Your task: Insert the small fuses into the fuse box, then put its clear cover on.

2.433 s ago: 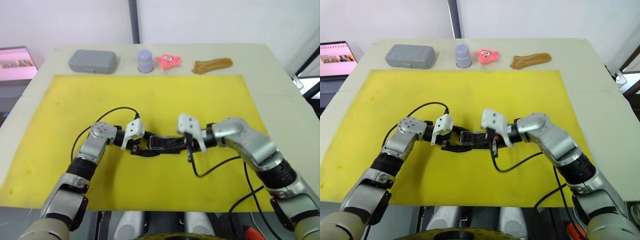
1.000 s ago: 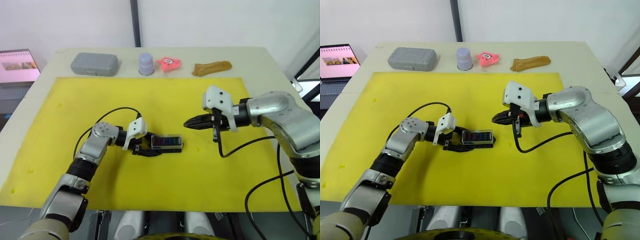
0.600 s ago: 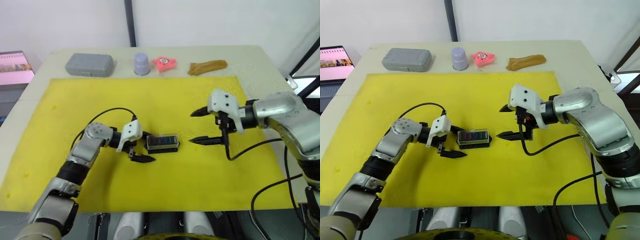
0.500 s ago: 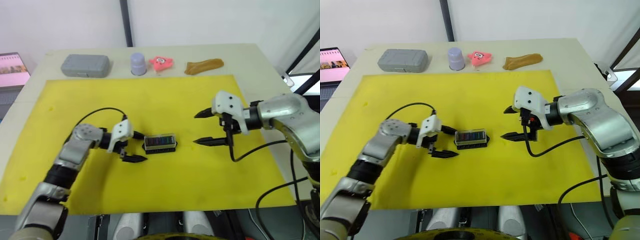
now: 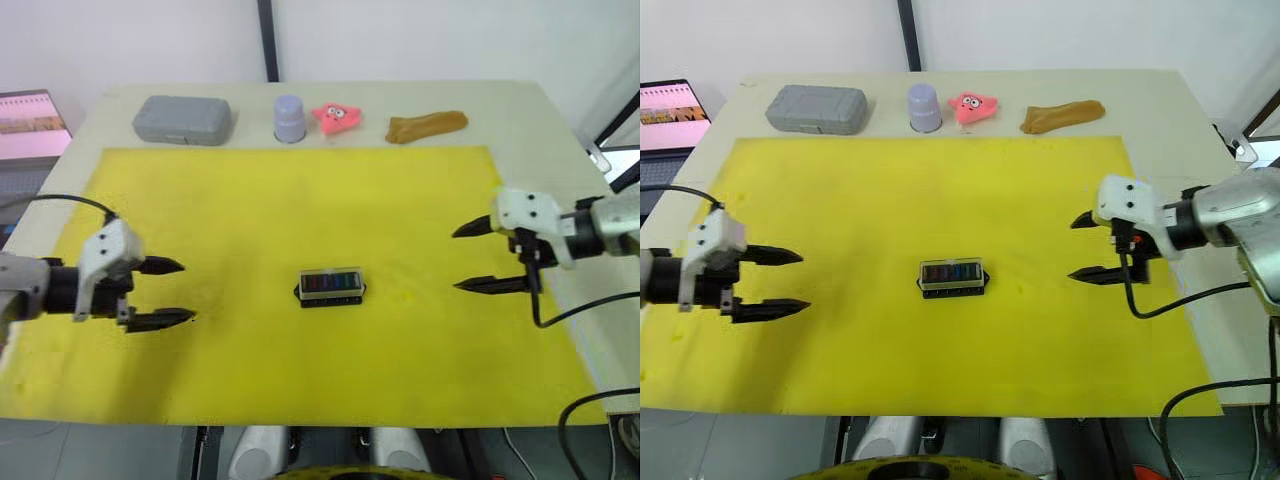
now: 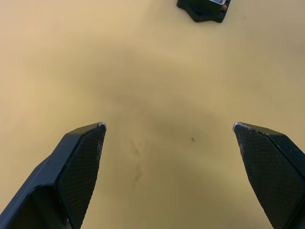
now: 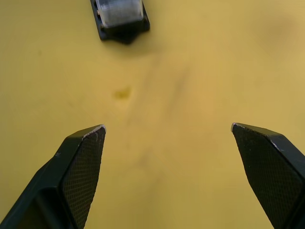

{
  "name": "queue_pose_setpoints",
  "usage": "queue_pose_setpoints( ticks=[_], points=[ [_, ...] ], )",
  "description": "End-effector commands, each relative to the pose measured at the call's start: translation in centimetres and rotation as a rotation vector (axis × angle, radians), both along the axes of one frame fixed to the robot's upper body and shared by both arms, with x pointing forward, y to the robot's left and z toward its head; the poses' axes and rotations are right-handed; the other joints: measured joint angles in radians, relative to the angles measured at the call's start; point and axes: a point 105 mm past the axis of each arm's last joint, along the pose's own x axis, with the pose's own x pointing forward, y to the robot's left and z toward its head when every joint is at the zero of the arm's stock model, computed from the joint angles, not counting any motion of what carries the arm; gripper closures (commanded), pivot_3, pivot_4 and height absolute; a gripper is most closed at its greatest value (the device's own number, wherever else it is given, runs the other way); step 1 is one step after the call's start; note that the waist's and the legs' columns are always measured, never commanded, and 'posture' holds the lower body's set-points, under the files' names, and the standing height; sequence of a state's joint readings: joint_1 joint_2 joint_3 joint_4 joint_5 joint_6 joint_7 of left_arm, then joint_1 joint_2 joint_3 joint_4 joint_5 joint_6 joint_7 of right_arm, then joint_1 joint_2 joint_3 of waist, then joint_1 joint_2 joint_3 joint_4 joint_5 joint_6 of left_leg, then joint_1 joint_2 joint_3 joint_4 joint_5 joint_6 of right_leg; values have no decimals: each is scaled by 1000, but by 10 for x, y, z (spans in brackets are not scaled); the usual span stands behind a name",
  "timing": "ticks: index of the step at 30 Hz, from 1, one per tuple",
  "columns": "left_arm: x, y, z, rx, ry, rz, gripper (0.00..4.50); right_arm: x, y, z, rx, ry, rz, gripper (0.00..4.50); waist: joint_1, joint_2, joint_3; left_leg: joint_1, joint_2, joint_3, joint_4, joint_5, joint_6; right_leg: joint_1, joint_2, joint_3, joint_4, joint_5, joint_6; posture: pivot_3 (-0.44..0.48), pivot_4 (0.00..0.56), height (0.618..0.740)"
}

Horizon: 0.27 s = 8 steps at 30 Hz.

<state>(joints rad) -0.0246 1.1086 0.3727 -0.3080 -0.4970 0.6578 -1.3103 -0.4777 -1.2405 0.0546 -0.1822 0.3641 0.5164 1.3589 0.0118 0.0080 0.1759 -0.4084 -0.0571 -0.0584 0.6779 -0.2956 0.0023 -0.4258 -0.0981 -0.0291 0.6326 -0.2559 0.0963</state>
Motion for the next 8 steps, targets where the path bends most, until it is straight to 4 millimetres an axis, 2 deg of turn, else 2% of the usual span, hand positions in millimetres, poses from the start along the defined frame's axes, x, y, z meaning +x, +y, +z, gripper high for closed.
queue_pose_setpoints(
  ticks=[1, 4, 8],
  points=[
    [-10, 6, 28, 5, -60, 19, 0, -3, -13, 17, -35, -49, 1, 45, -1, 1, 1, 0, 0, 0, 0, 0, 0, 0, 0, 0, 0, 0, 0, 0, 150, 731],
    [-15, 16, 36, 27, -78, 58, 0, -4, -20, 23, -44, -52, -8, 45, -2, 2, 2, 0, 0, 1, 0, -1, 2, 0, 0, 0, 0, 0, 0, 0, 150, 731],
    [-19, 15, 40, 22, -82, 60, 0, -6, -20, 28, -43, -60, -8, 45, -2, 3, 2, 0, 0, 0, 0, -2, 3, 0, 0, 0, 0, 0, -1, 0, 150, 731]
  ],
)
